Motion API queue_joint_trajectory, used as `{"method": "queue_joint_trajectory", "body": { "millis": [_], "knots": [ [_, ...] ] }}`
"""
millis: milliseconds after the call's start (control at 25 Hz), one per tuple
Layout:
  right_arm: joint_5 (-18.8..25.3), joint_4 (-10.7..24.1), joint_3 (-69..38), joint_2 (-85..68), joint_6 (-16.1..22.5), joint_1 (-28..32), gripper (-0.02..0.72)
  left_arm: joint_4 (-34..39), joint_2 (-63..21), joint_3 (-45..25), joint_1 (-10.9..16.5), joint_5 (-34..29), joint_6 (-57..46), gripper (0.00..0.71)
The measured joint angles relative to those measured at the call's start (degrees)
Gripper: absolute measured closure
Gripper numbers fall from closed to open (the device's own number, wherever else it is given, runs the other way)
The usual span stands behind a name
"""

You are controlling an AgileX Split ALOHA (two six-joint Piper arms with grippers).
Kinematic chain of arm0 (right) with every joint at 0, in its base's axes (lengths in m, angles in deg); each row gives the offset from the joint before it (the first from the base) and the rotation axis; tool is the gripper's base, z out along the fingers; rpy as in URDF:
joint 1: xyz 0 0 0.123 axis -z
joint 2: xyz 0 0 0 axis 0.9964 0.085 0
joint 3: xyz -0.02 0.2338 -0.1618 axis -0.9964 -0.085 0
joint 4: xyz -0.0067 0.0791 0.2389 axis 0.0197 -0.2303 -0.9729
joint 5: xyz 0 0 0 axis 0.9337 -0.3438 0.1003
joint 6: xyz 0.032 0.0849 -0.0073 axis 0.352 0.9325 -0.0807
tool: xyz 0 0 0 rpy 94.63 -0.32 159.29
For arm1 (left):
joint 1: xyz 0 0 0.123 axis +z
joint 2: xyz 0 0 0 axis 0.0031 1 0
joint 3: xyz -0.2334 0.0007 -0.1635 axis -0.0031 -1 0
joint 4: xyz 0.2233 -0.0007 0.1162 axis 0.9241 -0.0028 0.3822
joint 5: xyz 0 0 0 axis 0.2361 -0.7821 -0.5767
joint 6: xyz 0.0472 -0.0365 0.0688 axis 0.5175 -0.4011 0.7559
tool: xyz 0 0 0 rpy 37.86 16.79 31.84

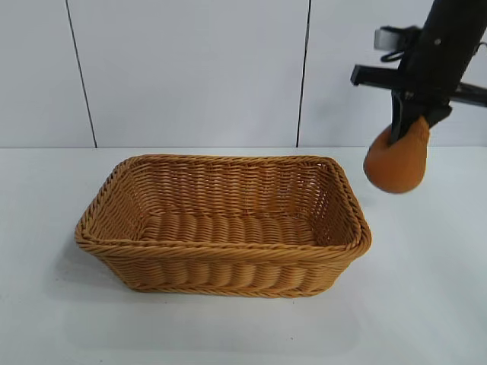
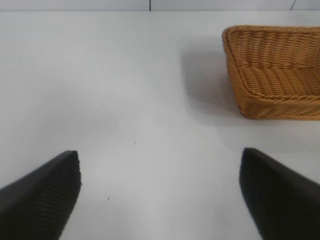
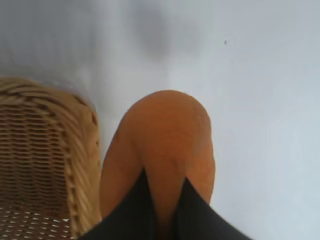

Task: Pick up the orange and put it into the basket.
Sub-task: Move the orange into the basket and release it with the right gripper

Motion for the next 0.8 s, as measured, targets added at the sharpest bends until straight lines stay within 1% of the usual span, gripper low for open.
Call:
{"method": "queue_joint_trajectory", "body": {
  "millis": [80,200,360,440,560,800],
  "knots": [
    [0.92,0.45,2.79,-1.56,0.00,0.00,0.704,0.00,0.00,0.00,0.00,0.00,0.00,0.095],
    [1.11,0.78,6.44,-2.36,0.00,-0.06,0.704,0.04,0.00,0.00,0.00,0.00,0.00,0.095],
    [1.45,0.79,7.38,-2.36,0.06,-2.14,0.704,0.04,0.00,0.00,0.00,0.00,0.00,0.095],
    [1.68,0.46,7.38,-2.36,0.36,-4.67,0.704,0.04,0.00,0.00,0.00,0.00,0.00,0.095],
    [1.79,0.02,7.38,-2.36,0.61,-10.58,0.704,0.04,0.00,0.00,0.00,0.00,0.00,0.095],
    [-1.67,-0.49,7.46,-0.82,2.29,-21.74,0.704,0.04,0.00,0.00,0.00,0.00,0.00,0.095]
  ]
}}
